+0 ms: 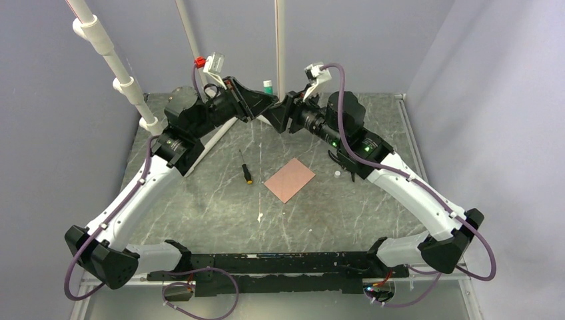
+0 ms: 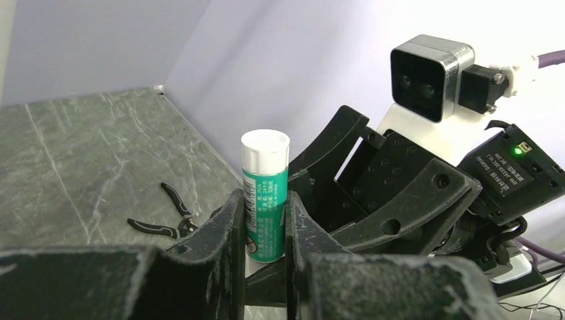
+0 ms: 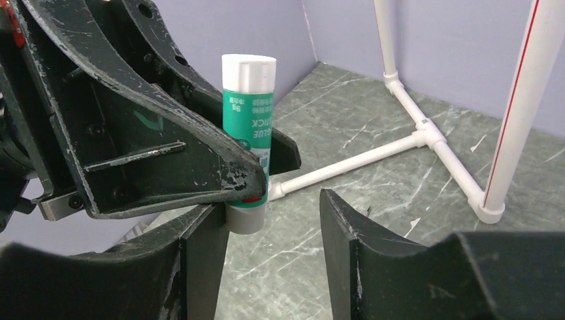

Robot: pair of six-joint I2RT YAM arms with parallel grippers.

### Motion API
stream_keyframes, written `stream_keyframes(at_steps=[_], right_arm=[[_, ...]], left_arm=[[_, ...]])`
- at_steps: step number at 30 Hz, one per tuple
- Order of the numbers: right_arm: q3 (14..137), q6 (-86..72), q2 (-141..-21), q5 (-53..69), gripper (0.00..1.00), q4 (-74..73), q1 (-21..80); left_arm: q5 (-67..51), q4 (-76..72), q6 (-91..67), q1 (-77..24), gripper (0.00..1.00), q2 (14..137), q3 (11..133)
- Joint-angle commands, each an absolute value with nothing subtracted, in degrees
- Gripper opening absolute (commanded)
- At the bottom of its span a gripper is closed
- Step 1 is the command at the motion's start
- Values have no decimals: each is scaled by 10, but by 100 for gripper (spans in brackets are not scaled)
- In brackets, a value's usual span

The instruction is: Place the letter into the envelope and seal it

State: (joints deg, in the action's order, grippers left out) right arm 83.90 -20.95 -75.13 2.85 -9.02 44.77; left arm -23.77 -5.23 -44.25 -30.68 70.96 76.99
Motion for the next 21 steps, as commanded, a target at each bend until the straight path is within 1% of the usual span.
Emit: stream_keyframes(at_steps=[1, 3, 4, 6, 8, 9, 10, 12, 13, 14, 15, 17, 21], right_arm=[[861, -199, -750, 2, 51, -44, 449], [862, -196, -752, 2, 43, -41, 449], [864, -193, -754, 2, 37, -42, 449], [866, -186, -756, -6, 19, -44, 449], [859, -178, -752, -17, 6, -41, 449], [851, -171, -748, -13, 1, -38, 449], [845, -159, -744, -5, 0, -37, 449], [835, -135, -731, -3, 0, -46, 448], [830, -124, -725, 15, 0, -52, 447], [827, -111, -720, 26, 0, -60, 446], [826, -100, -716, 42, 0, -70, 446], [833, -68, -711, 77, 0, -100, 446], [835, -10, -696, 157, 0, -145, 444]], left_arm=[[-238, -59, -456, -306, 2, 694, 764], [-236, -58, -461, -307, 3, 694, 761], [-236, -59, -464, -307, 3, 694, 760], [-236, -56, -468, -307, 6, 694, 763], [-236, -46, -466, -307, 16, 694, 770], [-234, -38, -465, -307, 21, 694, 773], [-233, -31, -464, -307, 28, 692, 776], [-229, -7, -465, -306, 57, 689, 790], [-234, 7, -463, -305, 67, 689, 799], [-244, 28, -459, -302, 74, 691, 813], [-259, 52, -454, -300, 79, 694, 829], [-288, 98, -441, -291, 84, 704, 863], [-379, 183, -453, -257, 87, 735, 922]])
